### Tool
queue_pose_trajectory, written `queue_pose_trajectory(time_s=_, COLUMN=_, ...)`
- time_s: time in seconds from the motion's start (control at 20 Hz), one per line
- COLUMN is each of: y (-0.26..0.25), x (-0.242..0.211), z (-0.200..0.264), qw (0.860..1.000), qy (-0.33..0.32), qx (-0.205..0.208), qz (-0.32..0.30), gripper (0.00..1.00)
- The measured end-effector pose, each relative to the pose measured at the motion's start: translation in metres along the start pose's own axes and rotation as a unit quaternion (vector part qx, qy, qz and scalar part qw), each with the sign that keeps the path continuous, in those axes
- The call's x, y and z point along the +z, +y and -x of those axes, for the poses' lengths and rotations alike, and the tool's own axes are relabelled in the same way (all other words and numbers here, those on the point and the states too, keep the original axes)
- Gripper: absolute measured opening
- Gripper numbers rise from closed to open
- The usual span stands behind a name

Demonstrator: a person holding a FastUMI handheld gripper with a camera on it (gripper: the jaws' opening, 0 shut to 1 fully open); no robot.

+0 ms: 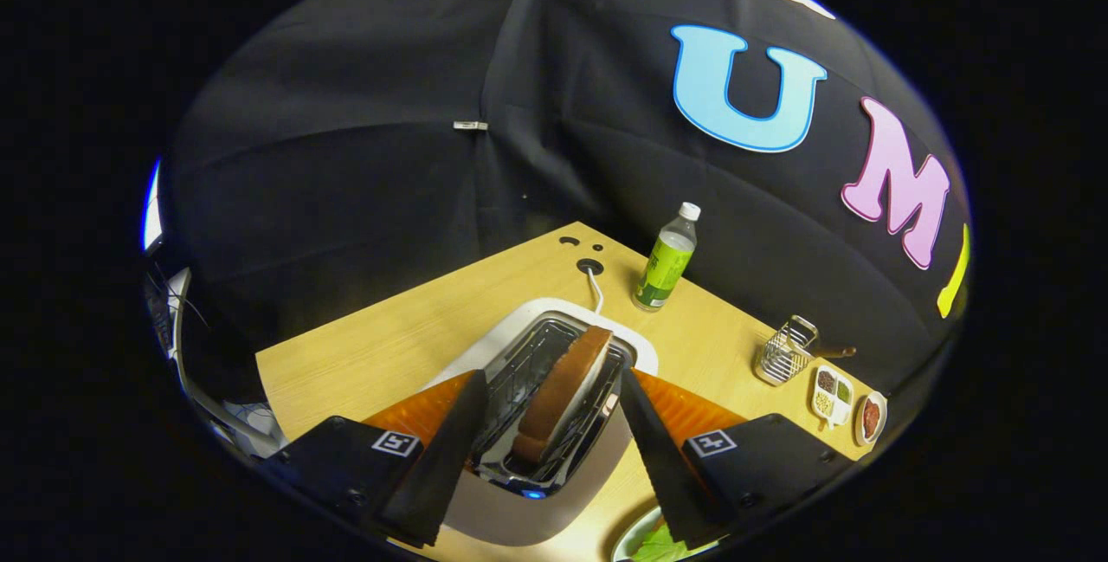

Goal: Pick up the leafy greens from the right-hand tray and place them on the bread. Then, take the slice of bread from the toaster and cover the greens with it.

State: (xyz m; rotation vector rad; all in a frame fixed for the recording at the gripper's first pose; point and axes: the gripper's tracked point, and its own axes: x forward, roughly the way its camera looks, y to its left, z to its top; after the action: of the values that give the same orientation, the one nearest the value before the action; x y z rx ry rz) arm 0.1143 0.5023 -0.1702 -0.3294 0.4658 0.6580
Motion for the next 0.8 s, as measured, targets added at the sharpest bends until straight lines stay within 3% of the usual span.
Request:
queue_pose_trajectory(time_s=0.15, y=0.003, x=0.0, z=-0.008, qw=1.0, qy=0.011, qx=-0.004, qz=-0.01, gripper=0.87)
queue_pose_trajectory(time_s=0.3, y=0.0, x=0.005, z=-0.008, qw=1.0, qy=0.01, qx=-0.014, qz=-0.01, gripper=0.59)
queue_pose_trajectory(time_s=0.35, y=0.0, x=0.004, z=-0.008, qw=1.0, qy=0.014, qx=-0.018, qz=-0.003, gripper=0.57)
queue_pose_trajectory(time_s=0.45, y=-0.006, x=0.002, z=-0.007, qw=0.999, qy=0.016, qx=-0.033, qz=0.007, gripper=0.41)
queue_pose_trajectory(time_s=0.8, y=-0.003, x=0.0, z=-0.011, qw=0.997, qy=0.043, qx=-0.029, qz=-0.064, gripper=0.18)
